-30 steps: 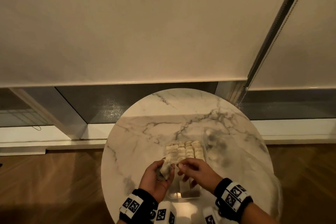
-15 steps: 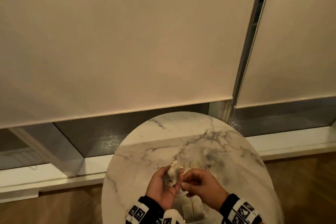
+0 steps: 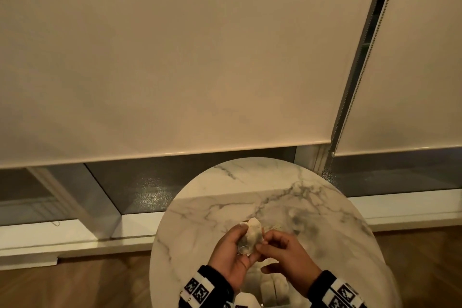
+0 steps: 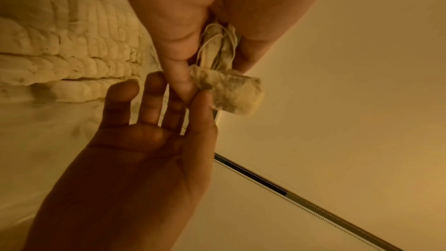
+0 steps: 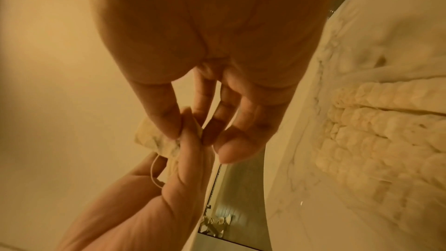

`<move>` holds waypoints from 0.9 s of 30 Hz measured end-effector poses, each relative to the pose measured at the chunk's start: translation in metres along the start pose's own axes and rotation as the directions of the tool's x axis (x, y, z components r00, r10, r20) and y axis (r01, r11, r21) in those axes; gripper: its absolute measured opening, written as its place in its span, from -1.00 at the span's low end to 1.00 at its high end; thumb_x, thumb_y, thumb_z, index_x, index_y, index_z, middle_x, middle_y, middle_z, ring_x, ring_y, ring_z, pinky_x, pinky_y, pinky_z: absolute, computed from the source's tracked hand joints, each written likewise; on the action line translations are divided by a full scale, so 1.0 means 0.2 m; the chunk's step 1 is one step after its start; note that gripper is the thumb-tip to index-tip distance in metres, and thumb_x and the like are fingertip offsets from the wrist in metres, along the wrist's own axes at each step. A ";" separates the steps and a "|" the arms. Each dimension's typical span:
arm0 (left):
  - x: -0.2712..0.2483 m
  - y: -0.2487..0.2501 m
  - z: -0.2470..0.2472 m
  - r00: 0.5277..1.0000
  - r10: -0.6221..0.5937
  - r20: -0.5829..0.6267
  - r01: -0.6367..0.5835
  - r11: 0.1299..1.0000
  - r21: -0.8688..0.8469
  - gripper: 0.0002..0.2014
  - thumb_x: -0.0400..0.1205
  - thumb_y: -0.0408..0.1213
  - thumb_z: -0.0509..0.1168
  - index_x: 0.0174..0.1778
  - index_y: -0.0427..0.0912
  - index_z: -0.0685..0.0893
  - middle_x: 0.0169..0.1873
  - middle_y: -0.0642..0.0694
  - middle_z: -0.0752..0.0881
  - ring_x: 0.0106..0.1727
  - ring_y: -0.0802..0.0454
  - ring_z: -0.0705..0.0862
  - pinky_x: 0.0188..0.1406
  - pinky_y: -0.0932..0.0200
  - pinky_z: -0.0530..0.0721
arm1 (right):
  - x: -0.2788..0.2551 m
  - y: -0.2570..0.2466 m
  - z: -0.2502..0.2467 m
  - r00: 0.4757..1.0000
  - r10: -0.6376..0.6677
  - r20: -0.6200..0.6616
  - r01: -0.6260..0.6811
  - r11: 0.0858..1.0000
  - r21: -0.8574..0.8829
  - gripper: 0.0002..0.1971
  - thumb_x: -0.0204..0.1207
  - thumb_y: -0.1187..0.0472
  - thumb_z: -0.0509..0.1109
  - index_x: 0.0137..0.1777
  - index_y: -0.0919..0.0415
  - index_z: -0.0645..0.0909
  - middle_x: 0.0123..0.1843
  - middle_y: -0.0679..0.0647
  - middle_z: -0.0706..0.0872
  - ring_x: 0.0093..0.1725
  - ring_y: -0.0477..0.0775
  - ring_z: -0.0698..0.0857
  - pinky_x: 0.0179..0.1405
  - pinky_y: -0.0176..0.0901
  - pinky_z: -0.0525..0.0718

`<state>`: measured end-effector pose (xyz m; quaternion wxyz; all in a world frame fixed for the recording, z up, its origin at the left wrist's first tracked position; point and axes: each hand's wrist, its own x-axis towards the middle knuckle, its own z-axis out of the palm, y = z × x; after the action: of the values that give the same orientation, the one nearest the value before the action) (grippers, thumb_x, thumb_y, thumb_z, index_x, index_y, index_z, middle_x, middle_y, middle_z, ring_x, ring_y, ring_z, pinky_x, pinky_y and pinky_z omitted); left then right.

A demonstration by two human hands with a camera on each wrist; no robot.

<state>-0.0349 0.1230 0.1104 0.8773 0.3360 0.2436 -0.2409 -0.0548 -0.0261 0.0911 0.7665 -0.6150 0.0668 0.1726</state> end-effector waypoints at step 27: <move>0.22 0.01 -0.38 0.971 -0.065 -0.228 0.021 0.981 -0.193 -0.92 0.68 -0.41 0.25 0.00 -0.30 0.64 -0.24 -0.34 0.80 -0.06 -0.19 0.75 -0.14 0.01 0.76 | 0.22 0.08 -0.38 0.968 -0.100 -0.230 -0.047 0.829 -0.558 -0.83 0.41 0.30 0.62 -0.05 0.28 0.73 -0.18 0.36 0.77 -0.34 0.04 0.74 -0.39 -0.18 0.74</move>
<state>-0.0208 0.1671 0.0350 0.8652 0.2715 0.3740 -0.1944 -0.0107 -0.0881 0.0445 0.5407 -0.8297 0.1007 0.0952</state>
